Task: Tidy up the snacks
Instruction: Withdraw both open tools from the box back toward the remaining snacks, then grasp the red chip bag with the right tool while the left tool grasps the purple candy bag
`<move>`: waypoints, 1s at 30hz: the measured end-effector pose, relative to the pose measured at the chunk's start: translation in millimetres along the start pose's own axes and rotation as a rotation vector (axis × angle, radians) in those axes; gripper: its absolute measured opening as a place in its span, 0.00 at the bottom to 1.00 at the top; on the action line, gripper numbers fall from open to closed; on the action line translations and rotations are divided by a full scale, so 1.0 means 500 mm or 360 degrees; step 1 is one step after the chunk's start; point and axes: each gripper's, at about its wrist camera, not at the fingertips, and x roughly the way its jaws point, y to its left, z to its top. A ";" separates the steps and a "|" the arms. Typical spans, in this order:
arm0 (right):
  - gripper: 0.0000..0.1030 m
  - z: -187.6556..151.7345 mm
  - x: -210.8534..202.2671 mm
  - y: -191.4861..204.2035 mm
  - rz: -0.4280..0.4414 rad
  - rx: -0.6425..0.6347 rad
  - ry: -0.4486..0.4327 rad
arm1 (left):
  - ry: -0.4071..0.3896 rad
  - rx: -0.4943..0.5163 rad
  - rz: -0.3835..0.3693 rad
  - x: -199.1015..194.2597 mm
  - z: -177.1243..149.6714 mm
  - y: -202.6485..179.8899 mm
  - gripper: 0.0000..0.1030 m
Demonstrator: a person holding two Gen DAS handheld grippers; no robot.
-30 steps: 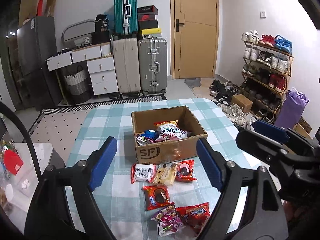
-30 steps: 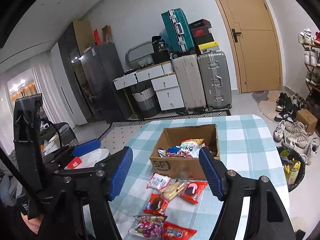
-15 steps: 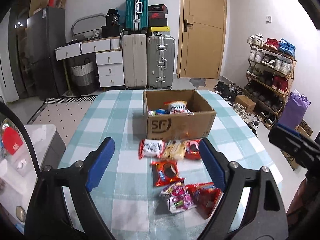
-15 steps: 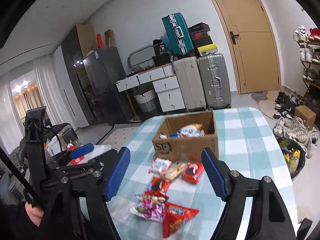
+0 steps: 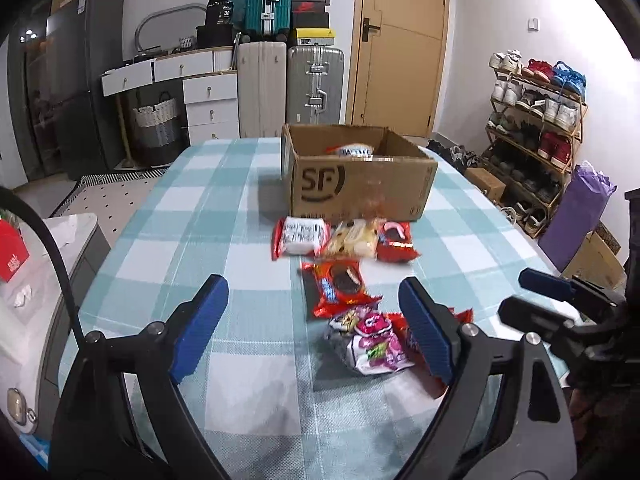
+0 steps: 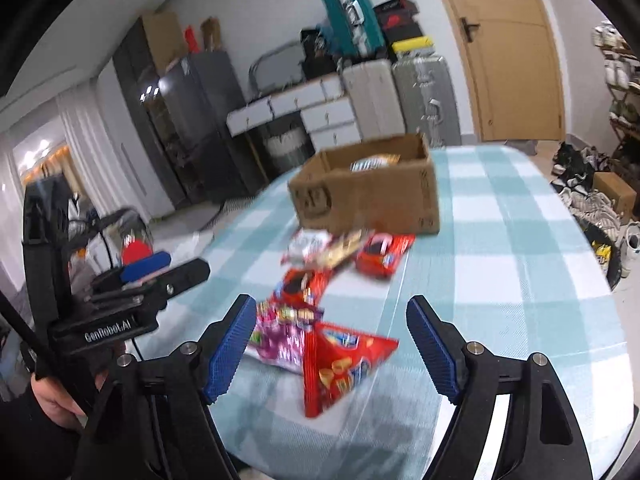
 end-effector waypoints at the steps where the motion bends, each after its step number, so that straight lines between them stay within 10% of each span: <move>1: 0.77 -0.005 0.010 -0.002 -0.0005 -0.0011 0.0028 | -0.0006 0.0004 0.0014 0.007 -0.006 0.000 0.84; 30: 0.84 -0.043 0.170 -0.002 -0.0135 -0.0127 0.0397 | 0.0029 -0.0181 -0.0049 0.049 -0.066 0.052 0.98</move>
